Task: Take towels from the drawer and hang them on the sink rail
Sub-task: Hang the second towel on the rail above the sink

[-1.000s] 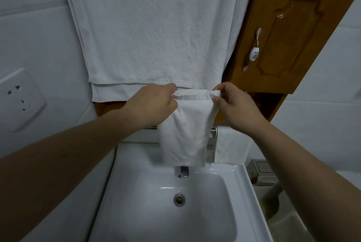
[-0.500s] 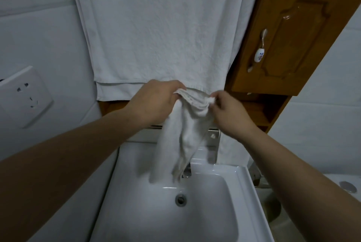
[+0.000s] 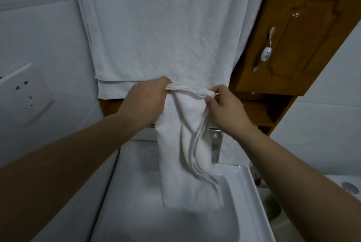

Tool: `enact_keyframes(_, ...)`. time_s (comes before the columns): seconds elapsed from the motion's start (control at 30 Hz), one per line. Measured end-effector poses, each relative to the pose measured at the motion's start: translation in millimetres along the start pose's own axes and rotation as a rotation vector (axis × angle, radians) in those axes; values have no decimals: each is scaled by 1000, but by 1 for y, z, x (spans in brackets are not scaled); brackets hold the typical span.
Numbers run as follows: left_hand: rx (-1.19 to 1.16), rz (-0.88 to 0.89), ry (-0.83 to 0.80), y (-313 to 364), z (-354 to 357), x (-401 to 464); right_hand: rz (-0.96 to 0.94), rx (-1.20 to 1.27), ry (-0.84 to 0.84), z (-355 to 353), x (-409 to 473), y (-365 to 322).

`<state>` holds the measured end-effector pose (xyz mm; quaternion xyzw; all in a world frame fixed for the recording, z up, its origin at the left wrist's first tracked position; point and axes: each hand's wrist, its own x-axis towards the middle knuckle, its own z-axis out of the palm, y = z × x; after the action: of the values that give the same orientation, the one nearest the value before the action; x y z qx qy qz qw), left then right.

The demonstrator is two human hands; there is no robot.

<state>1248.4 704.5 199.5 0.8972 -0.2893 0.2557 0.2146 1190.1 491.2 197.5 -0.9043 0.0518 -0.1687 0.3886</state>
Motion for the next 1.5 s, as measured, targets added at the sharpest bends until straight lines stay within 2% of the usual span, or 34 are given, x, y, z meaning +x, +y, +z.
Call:
enact_keyframes(0.07,39,-24,-195,-5,19,-13,-12,23,41,1,5,-3)
enact_keyframes(0.13,35,-32,-390,-1,35,-29,10,31,8,6,7,-1)
enact_keyframes(0.2,3,-35,-428,2,40,-33,41,18,-21,11,8,5)
enact_keyframes(0.37,-6,-112,-283,-19,32,-21,168,152,-61,30,13,20)
enact_keyframes(0.53,90,-165,-435,-49,59,-41,201,51,-128,72,7,34)
enact_keyframes(0.7,86,-176,-365,-67,83,-54,262,98,-137,102,6,54)
enact_keyframes(0.8,115,-184,-298,-78,91,-51,238,123,-101,120,14,63)
enact_keyframes(1.03,192,-214,-309,-101,124,-33,187,204,25,162,54,84)
enact_keyframes(1.2,304,-173,-293,-121,149,-27,68,145,161,198,55,98)
enact_keyframes(1.33,273,-14,-233,-138,172,-41,-91,124,194,225,42,117)
enact_keyframes(1.5,274,-31,-168,-163,195,-52,-289,20,193,255,38,152)
